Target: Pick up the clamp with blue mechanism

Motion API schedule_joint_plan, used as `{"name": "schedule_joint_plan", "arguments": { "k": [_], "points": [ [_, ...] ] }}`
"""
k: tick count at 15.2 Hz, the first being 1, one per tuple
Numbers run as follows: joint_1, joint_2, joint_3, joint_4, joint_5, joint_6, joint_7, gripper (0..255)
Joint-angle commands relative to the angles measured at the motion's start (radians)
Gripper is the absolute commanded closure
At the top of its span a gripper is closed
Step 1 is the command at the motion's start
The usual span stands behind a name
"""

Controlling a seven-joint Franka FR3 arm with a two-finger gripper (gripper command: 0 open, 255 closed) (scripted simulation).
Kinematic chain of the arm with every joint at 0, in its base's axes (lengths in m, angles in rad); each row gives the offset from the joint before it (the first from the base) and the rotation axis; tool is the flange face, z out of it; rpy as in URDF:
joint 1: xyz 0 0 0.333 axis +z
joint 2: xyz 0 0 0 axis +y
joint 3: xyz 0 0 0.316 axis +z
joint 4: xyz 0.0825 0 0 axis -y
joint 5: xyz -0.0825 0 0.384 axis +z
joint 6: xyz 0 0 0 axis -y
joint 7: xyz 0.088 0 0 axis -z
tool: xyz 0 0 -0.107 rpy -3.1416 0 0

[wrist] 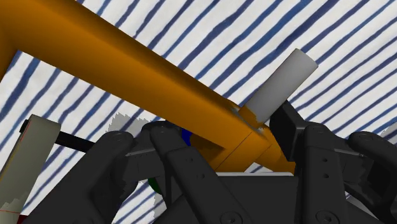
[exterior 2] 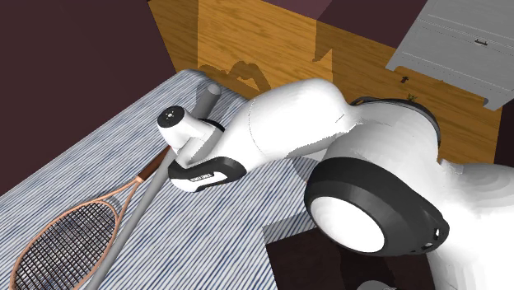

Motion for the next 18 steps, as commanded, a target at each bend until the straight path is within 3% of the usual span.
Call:
{"name": "schedule_joint_plan", "arguments": {
  "k": [1,6,18],
  "points": [
    [-0.001,0.0,-0.001,0.0,0.0,0.001,0.0,255],
    [0.001,0.004,-0.001,0.002,-0.001,0.002,0.001,255],
    [-0.024,-0.112,0.034,-0.02,0.036,-0.09,-0.024,255]
  ]
}}
